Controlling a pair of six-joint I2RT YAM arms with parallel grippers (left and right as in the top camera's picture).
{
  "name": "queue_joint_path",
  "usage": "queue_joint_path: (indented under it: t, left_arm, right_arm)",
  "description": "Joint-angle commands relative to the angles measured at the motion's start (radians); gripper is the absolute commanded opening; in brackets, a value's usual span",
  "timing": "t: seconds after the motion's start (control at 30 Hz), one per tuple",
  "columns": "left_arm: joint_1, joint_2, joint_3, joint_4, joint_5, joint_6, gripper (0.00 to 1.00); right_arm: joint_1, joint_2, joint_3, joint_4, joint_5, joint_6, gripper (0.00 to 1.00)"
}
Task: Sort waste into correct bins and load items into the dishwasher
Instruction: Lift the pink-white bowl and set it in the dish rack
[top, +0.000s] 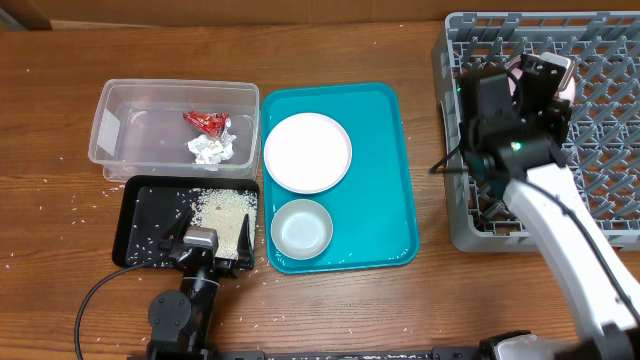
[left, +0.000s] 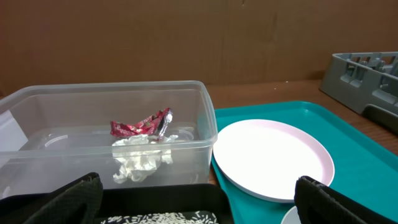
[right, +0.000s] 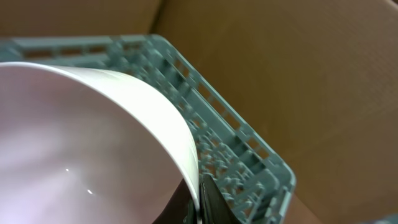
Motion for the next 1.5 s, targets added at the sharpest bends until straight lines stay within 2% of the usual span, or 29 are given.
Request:
queue_joint_path:
  t: [0.0, 0.4, 0.73, 0.97, 1.07, 1.27, 1.47]
  left_arm:
    - [0.006, -0.011, -0.004, -0.001, 0.014, 0.016, 1.0]
    - [0.006, -0.011, -0.004, -0.001, 0.014, 0.016, 1.0]
    - [0.006, -0.011, -0.004, -0.001, 0.014, 0.016, 1.0]
    - [0.006, -0.011, -0.004, -0.001, 0.014, 0.016, 1.0]
    - [0.006, -0.011, -0.004, -0.001, 0.014, 0.016, 1.0]
    - [0.006, -0.011, -0.004, -0.001, 0.014, 0.016, 1.0]
    - [0.006, -0.011, -0.004, -0.001, 0.014, 0.016, 1.0]
  right_arm:
    - [-0.029, 0.086, 0.013, 0.003, 0.054, 0.002, 0.04]
    - [-0.021, 0.263, 0.013, -0.024, -0.034, -0.047, 0.04]
    - [0.038, 0.264, 0.013, -0.091, -0.076, -0.047, 0.04]
    - [0.032, 0.263, 0.014, 0.009, 0.148, -0.082, 0.04]
    - [0.013, 0.264, 0.013, 0.069, 0.088, -0.153, 0.04]
    - [-0.03, 0.285, 0.01, 0.063, 0.006, -0.157, 0.04]
    - [0.06, 0.286, 0.01, -0.018, -0.01, -0.155, 0.05]
